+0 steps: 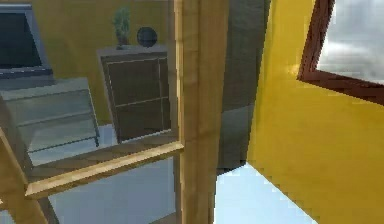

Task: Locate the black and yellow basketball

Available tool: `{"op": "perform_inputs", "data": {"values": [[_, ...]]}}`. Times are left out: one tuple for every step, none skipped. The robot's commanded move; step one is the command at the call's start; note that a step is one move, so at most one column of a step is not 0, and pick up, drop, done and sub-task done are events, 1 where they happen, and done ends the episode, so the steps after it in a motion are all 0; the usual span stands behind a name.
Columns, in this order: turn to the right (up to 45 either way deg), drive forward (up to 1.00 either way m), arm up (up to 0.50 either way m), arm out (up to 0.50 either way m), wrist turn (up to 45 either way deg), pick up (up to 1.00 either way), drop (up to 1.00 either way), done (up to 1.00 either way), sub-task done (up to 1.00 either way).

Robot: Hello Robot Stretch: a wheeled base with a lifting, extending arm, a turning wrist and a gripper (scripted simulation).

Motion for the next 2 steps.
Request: {"op": "perform_inputs", "data": {"values": [[45.0, 0.0, 0.0, 0.0, 0.0, 0.0, 0.0, 0.0, 0.0], [21.0, 0.0, 0.0, 0.0, 0.0, 0.0, 0.0, 0.0, 0.0]]}}
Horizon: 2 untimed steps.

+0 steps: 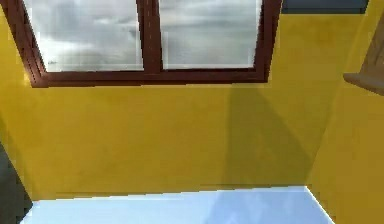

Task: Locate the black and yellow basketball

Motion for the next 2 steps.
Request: {"op": "perform_inputs", "data": {"values": [[0.0, 0.35, 0.0, 0.0, 0.0, 0.0, 0.0, 0.0, 0.0], [-42.0, 0.0, 0.0, 0.0, 0.0, 0.0, 0.0, 0.0, 0.0]]}}
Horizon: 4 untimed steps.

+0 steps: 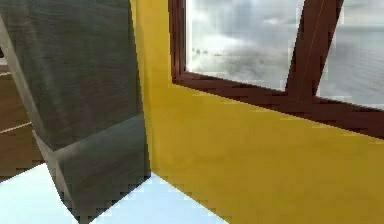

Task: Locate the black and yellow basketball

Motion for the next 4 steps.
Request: {"op": "perform_inputs", "data": {"values": [[0.0, 0.5, 0.0, 0.0, 0.0, 0.0, 0.0, 0.0, 0.0], [-45.0, 0.0, 0.0, 0.0, 0.0, 0.0, 0.0, 0.0, 0.0], [-42.0, 0.0, 0.0, 0.0, 0.0, 0.0, 0.0, 0.0, 0.0], [0.0, 0.95, 0.0, 0.0, 0.0, 0.0, 0.0, 0.0, 0.0]]}}
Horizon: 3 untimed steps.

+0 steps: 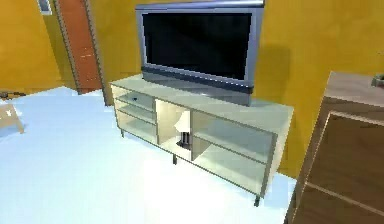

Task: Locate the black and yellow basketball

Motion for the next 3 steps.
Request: {"op": "perform_inputs", "data": {"values": [[42.0, 0.0, 0.0, 0.0, 0.0, 0.0, 0.0, 0.0, 0.0], [0.0, 0.6, 0.0, 0.0, 0.0, 0.0, 0.0, 0.0, 0.0], [18.0, 0.0, 0.0, 0.0, 0.0, 0.0, 0.0, 0.0, 0.0]]}}
